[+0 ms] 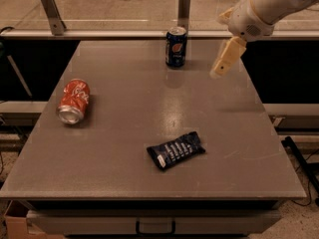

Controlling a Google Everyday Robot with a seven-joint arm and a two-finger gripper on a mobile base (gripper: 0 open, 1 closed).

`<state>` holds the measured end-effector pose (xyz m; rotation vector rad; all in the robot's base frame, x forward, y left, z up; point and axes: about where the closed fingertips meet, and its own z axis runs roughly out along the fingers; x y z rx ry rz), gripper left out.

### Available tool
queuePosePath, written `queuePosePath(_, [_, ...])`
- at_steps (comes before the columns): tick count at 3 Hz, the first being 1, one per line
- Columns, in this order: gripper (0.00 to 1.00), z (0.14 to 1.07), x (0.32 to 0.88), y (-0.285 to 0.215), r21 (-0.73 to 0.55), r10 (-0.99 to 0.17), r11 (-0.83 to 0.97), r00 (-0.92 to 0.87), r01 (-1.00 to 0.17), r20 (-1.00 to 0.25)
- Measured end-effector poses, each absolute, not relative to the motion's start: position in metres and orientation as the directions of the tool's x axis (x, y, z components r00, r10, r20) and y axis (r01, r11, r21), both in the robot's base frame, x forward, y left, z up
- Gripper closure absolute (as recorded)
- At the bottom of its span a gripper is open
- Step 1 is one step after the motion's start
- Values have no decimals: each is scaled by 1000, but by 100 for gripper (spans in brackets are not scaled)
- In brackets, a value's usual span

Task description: Move pepsi can near rxbar blueberry

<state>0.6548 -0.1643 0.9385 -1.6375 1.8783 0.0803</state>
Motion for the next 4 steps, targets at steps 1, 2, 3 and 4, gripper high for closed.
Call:
queuePosePath(1, [0,925,704,-150,-308,-809,298,-67,-904,-584])
queuePosePath(2, [0,914,740,-132,-231,-725,369,-123,-900,-678])
queuePosePath(3, [0,909,756,-110,-137,-638,410,-177,-902,-749])
queuePosePath(4, [0,902,764,-89,-72,-578,416,-203,-906,-790])
